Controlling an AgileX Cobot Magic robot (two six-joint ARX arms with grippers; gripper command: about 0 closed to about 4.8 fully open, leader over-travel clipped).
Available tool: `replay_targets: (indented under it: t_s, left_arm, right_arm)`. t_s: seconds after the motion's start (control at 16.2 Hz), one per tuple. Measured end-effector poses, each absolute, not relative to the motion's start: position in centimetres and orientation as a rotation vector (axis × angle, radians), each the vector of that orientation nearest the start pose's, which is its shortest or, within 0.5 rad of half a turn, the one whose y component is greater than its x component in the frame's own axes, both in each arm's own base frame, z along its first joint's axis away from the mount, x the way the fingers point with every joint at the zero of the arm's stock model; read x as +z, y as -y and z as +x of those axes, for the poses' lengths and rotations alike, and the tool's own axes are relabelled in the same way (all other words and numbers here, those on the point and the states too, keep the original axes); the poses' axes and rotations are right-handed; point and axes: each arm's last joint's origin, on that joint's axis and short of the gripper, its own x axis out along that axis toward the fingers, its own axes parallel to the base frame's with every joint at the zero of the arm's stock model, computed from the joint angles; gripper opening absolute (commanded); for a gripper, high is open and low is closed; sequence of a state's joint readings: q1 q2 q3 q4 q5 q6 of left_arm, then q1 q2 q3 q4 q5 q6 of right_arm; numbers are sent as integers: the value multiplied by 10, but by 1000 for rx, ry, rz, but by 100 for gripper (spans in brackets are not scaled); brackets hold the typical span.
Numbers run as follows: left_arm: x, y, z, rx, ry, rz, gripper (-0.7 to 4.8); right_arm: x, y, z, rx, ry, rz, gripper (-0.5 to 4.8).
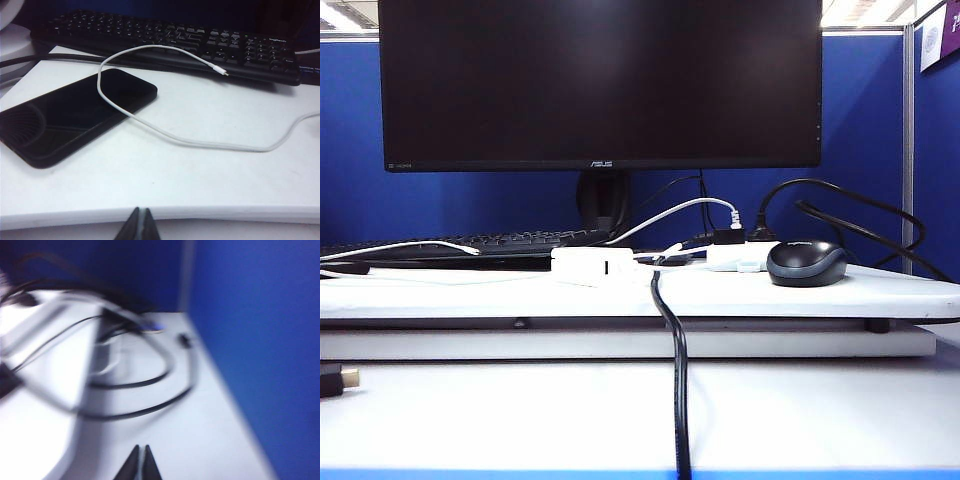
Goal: Pick up the Type-C charging cable and the charging base, insert one end of the Type-C charger into the corresponding slot on the base, and finally place the plugged-in charger back on the table.
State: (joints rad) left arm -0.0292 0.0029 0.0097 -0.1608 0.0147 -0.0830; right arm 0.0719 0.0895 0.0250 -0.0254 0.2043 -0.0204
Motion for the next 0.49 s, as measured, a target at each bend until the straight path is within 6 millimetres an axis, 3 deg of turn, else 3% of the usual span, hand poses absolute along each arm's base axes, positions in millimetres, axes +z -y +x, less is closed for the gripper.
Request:
replay_targets:
  t_s: [0.06,0.31,0.49]
  left_arm:
    - [151,3,96,-37,-155,-82,-2]
    - [151,3,96,-38,-155,-82,-2]
    - [151,3,96,-37,-155,-82,-2]
  right_arm:
    - [158,0,100,-61,-89,-30,-5]
    - [150,1,96,-81,-165,-38,-5]
    - [150,1,96,-92,-160,86,-5]
